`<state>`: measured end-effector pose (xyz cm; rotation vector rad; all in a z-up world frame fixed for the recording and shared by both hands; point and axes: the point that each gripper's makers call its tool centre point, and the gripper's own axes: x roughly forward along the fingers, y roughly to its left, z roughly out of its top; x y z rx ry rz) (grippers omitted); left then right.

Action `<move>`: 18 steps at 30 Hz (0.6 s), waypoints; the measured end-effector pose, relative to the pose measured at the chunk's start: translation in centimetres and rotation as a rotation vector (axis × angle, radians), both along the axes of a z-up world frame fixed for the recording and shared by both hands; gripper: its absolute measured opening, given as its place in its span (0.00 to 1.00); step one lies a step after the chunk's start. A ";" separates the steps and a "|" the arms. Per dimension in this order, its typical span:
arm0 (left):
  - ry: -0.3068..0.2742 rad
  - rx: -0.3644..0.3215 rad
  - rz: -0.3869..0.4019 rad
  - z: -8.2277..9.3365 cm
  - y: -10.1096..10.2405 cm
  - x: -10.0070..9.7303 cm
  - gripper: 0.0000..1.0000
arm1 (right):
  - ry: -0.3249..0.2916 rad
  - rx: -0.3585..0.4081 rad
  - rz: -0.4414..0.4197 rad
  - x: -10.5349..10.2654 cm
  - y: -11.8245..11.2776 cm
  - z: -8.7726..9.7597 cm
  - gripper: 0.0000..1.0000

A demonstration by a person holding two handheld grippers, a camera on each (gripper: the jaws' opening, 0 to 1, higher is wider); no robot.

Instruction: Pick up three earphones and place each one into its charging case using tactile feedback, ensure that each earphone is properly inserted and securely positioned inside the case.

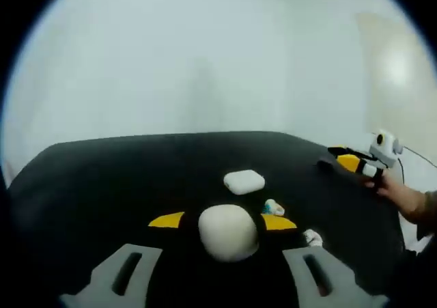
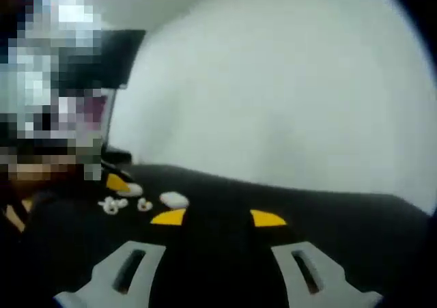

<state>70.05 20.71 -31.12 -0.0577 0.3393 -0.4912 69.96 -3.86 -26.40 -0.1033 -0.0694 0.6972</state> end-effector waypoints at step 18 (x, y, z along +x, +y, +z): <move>-0.045 0.190 -0.045 -0.5 -0.9 0.2 0.34 | 0.000 -0.015 -0.036 0.7 -0.4 -0.2 0.34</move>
